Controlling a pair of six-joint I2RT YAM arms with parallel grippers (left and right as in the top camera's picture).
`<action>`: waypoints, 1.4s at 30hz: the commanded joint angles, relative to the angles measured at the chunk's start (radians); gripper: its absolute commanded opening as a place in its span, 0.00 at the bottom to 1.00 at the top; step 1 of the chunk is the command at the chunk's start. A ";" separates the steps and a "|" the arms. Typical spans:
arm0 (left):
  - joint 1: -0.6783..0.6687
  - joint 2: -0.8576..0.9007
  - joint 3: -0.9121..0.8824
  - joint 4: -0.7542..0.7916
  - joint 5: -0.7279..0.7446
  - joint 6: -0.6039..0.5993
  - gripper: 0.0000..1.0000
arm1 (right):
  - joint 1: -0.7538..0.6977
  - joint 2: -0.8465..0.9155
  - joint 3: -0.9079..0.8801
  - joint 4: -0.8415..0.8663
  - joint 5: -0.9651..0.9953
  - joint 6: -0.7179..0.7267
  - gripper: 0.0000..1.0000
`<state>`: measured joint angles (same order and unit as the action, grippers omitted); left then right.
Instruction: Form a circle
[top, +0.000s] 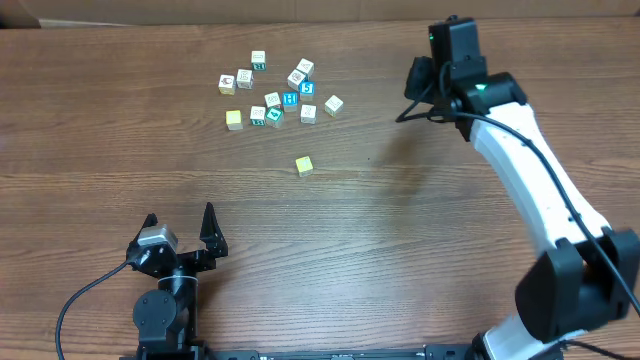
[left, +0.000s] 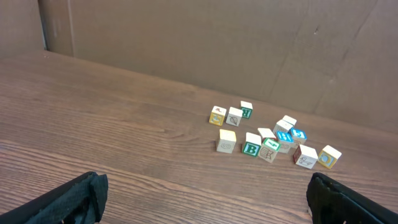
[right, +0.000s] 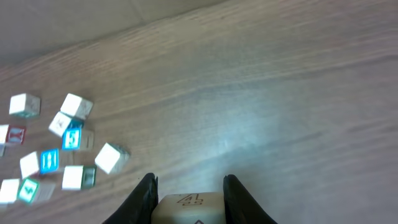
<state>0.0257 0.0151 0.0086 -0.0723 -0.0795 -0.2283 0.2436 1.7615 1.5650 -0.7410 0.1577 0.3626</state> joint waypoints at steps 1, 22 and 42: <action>-0.005 -0.010 -0.003 0.001 0.002 0.023 0.99 | 0.002 -0.014 0.002 -0.060 -0.008 -0.003 0.24; -0.005 -0.010 -0.003 0.001 0.002 0.023 1.00 | 0.043 0.010 -0.006 -0.395 -0.235 -0.096 0.24; -0.005 -0.010 -0.003 0.001 0.002 0.023 0.99 | 0.154 0.021 -0.294 -0.183 -0.227 -0.129 0.22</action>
<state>0.0257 0.0151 0.0086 -0.0723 -0.0795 -0.2279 0.3943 1.7790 1.2930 -0.9527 -0.0731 0.2474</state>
